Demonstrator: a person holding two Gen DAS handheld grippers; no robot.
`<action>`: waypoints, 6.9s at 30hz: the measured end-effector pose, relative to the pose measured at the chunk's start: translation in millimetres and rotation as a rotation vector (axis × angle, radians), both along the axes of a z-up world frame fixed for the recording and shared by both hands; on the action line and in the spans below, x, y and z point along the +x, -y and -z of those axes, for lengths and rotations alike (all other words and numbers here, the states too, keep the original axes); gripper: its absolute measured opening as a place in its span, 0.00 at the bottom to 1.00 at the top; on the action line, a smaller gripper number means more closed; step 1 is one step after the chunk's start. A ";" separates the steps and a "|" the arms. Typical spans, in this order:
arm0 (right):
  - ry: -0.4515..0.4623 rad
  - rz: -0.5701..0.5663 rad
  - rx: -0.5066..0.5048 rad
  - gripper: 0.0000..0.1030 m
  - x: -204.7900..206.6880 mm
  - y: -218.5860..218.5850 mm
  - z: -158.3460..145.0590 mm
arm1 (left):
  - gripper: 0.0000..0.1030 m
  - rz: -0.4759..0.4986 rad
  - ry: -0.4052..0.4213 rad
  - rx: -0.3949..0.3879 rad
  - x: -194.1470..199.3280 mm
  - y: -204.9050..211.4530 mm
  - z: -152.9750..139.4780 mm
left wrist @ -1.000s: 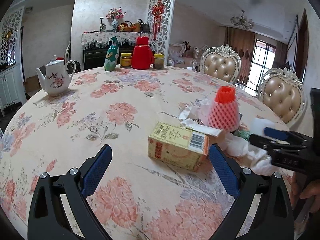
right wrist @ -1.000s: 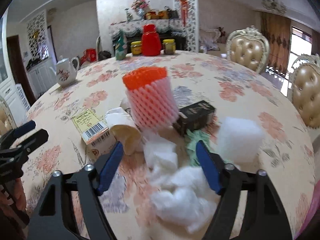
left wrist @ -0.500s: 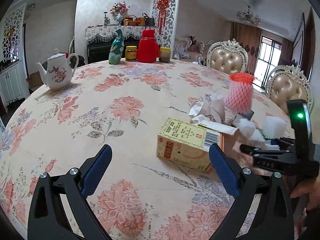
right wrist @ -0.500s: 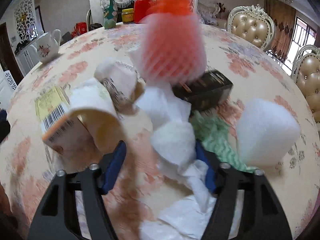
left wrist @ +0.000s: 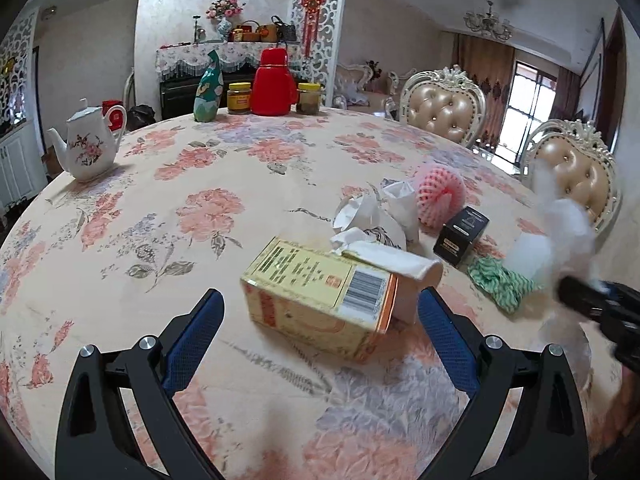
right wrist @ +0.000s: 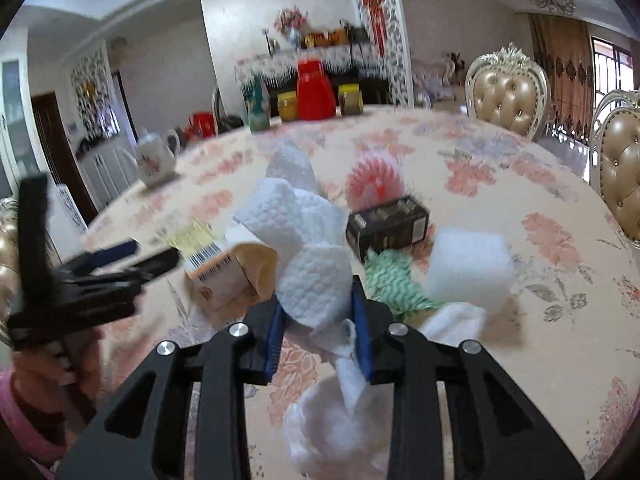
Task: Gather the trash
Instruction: 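Grasp a crumpled white tissue with the right tool, then grasp the yellow medicine box with the left tool, then carry the yellow box with the left tool while the right tool carries the tissue to the bin, then open both tools to drop the box and tissue into the pink bin, then move both open tools back over the table, then grasp the green cloth with the right tool while the left tool grasps a white paper cup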
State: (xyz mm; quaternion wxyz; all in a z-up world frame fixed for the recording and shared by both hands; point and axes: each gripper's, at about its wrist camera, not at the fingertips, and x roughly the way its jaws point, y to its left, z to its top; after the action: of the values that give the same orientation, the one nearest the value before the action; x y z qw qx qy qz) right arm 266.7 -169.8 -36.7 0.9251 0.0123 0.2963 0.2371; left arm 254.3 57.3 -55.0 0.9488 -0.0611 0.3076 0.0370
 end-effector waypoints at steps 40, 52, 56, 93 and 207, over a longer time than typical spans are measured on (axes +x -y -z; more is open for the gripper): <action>0.044 0.019 0.047 0.30 -85.6 -2.7 -5.3 | 0.54 0.102 -0.122 0.116 -36.3 17.3 23.0; 0.021 0.074 0.010 0.30 -121.6 9.0 8.9 | 0.53 0.161 0.005 0.081 -102.4 29.1 8.0; 0.023 0.078 0.007 0.30 -128.2 9.1 11.1 | 0.53 0.183 0.059 0.071 -128.0 35.3 1.9; 0.079 0.450 0.052 0.31 -157.6 172.1 5.6 | 0.53 0.597 0.263 0.029 -114.6 204.2 -38.9; -0.201 0.001 -0.357 0.28 86.0 -15.7 55.7 | 0.91 0.196 -0.008 0.010 35.2 22.6 12.0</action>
State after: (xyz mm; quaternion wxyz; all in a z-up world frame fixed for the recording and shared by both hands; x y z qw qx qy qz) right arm 352.7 -154.2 -92.4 0.8785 -0.1283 0.4244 0.1780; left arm 289.5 34.8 -66.9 0.9470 -0.0257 0.3155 -0.0540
